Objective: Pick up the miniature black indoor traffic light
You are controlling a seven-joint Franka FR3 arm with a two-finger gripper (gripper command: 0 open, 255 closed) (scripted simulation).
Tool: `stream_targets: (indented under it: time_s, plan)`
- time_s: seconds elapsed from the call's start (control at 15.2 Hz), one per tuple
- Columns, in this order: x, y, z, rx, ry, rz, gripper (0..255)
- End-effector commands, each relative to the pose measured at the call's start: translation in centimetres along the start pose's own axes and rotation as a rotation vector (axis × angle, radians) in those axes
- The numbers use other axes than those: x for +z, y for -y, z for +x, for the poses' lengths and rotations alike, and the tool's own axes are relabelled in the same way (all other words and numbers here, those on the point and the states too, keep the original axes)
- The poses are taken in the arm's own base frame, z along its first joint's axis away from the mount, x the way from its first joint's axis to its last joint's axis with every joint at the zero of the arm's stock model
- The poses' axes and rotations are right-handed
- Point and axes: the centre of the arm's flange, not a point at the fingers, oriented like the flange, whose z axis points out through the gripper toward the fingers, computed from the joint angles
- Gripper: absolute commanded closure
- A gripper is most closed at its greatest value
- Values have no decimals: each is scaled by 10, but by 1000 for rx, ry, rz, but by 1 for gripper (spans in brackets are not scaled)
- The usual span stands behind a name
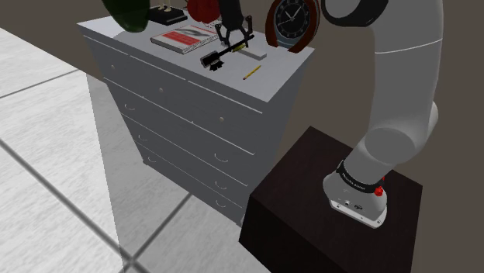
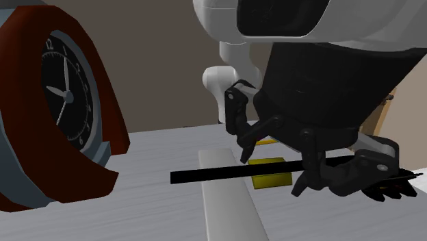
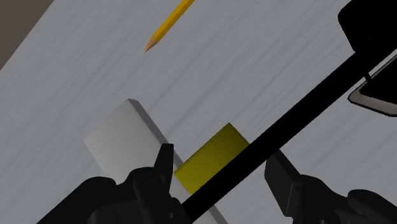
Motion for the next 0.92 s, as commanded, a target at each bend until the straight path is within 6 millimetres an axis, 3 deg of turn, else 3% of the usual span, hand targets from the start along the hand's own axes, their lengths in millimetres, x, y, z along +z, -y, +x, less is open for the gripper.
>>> stream_targets:
  time_s: [0.0, 0.73, 0.86]
  plan:
    - [-9, -3, -3, 0, 0, 0, 255]
    - [-63, -18, -20, 0, 0, 0, 255]
    - [-64, -18, -20, 0, 0, 0, 255]
